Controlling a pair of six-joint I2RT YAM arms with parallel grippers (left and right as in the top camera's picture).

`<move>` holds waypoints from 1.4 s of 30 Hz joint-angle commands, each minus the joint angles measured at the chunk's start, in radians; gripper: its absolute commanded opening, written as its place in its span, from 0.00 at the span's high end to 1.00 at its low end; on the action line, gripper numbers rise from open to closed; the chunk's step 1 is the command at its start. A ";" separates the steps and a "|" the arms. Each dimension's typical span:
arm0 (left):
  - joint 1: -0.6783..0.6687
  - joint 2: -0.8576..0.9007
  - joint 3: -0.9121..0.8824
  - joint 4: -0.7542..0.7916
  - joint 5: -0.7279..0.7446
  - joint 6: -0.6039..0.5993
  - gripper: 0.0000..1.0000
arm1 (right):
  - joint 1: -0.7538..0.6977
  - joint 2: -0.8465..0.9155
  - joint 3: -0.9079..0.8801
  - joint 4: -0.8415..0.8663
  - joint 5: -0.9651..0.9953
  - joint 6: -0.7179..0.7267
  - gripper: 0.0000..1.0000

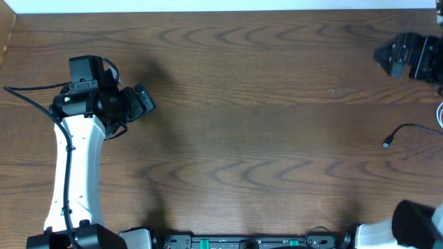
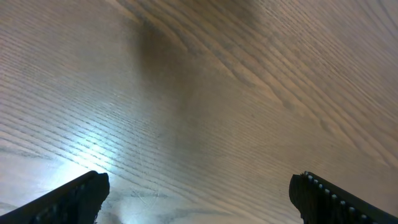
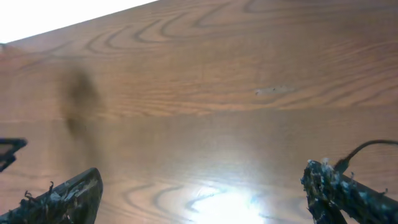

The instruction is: Untangle cables

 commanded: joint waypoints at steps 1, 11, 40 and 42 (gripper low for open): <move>0.000 -0.002 0.005 -0.001 0.000 0.006 0.02 | 0.004 -0.049 0.008 -0.002 0.002 -0.015 0.01; 0.000 -0.002 0.005 0.000 0.000 0.006 0.02 | 0.004 -0.076 0.008 -0.012 0.011 -0.016 0.01; 0.000 -0.002 0.005 -0.001 0.000 0.006 0.02 | 0.183 -0.743 -0.951 0.797 0.305 -0.050 0.01; 0.000 -0.002 0.005 0.000 0.000 0.006 0.02 | 0.183 -0.845 -1.101 0.914 0.320 -0.050 0.01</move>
